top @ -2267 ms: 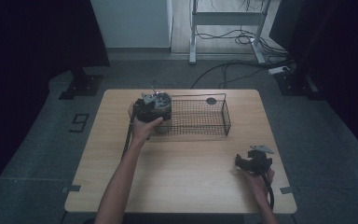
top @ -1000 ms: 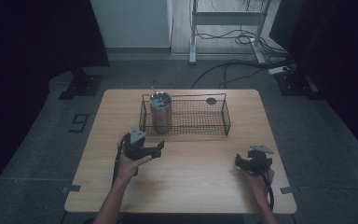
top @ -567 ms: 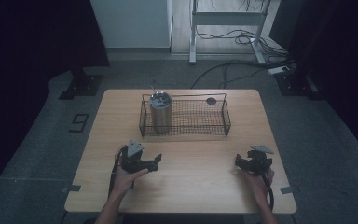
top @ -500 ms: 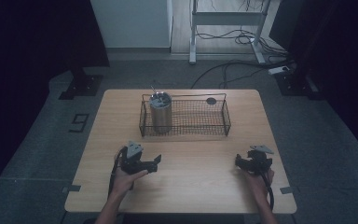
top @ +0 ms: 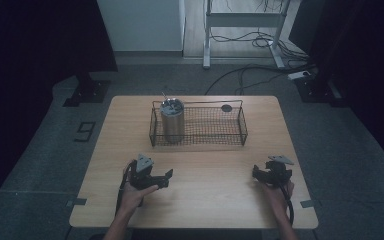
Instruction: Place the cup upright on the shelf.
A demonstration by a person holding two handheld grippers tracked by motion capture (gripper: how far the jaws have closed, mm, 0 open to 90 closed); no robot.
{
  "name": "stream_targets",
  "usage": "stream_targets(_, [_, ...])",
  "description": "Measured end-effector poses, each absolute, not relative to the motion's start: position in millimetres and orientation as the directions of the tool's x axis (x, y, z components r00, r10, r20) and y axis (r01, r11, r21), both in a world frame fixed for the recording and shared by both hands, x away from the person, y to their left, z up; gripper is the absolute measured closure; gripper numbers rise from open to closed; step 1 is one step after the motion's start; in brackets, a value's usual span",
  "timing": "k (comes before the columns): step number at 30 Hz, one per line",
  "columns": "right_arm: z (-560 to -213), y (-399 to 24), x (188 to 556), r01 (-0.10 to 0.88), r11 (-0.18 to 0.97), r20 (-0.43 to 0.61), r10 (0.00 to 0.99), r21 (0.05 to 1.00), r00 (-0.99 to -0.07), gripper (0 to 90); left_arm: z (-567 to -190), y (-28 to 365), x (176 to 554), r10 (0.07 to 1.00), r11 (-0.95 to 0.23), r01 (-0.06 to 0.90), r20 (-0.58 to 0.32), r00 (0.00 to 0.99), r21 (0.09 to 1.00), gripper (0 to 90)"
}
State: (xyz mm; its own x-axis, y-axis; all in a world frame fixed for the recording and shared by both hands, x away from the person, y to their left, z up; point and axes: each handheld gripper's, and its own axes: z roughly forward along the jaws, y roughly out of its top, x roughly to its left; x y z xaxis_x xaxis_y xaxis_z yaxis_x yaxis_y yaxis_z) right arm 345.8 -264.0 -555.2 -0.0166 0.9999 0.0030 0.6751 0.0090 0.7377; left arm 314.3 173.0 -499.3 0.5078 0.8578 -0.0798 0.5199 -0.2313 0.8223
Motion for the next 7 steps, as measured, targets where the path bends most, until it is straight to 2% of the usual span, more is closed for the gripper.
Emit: stream_targets(7, [-555.1, -264.0, 345.9, 0.676, 0.007, 0.005, 1.0, 0.737, -0.015, 11.9, -498.2, 174.9, 314.6, 0.859, -0.205, 0.525, -0.105, 0.501, 0.826, 4.8])
